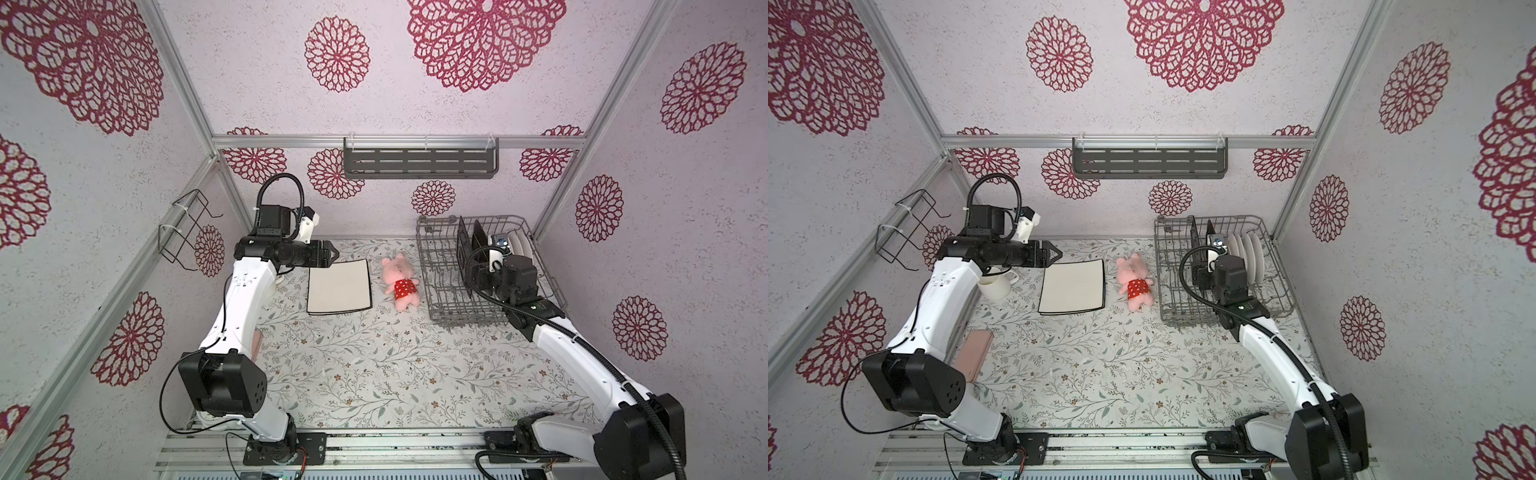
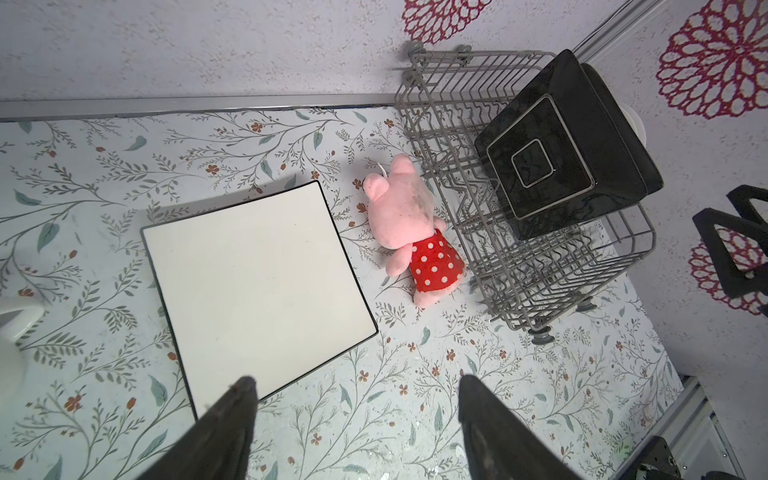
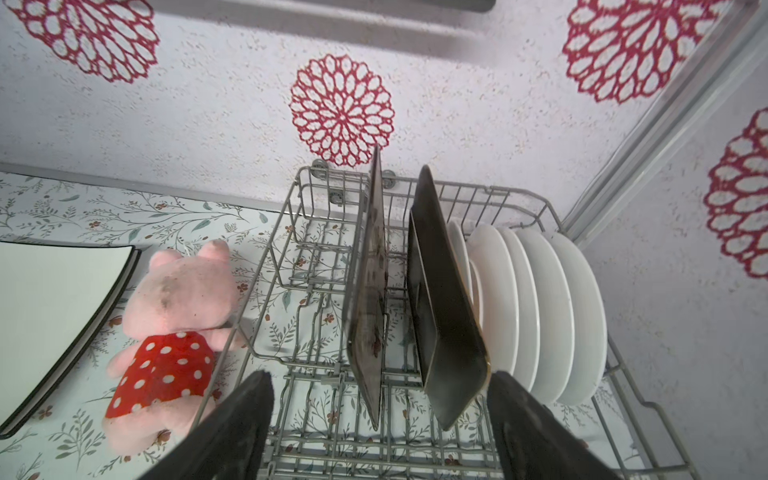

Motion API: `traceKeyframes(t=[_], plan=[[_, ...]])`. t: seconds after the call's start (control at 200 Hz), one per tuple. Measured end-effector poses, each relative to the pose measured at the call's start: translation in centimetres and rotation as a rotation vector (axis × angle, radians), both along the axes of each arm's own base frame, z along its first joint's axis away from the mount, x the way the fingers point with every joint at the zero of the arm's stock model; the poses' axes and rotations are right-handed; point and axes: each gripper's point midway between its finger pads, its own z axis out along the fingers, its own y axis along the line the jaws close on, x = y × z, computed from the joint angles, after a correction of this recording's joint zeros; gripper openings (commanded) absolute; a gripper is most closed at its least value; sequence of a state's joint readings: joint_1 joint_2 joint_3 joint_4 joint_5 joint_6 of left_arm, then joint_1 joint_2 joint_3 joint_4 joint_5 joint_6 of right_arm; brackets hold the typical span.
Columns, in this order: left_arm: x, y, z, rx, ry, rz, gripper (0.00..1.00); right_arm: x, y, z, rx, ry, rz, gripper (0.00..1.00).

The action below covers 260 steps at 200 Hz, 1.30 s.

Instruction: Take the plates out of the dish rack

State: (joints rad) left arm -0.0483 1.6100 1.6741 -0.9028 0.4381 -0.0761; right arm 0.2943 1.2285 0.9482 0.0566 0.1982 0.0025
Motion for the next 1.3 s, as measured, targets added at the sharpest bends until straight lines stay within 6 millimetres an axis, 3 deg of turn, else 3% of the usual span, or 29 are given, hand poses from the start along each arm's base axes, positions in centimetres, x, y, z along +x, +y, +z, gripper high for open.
traceKeyframes(t=[0.15,0.44,0.775,1.301], plan=[[0.0,0.0,-0.2,0.003,0.003,-0.001,0.79,1.0,-0.5,-1.4,0.054,0.025,0.011,0.84],[-0.8,-0.2,-0.1,0.01,-0.019,-0.03,0.82,1.7,1.2,-3.8,0.092,0.045,0.098,0.86],[-1.5,0.0,1.9,0.041,-0.119,-0.049,0.85,3.6,1.7,-7.0,0.084,0.082,0.116,0.86],[-1.5,-0.3,1.2,0.059,-0.149,-0.097,0.88,5.5,1.6,-11.2,0.044,0.025,0.108,0.81]])
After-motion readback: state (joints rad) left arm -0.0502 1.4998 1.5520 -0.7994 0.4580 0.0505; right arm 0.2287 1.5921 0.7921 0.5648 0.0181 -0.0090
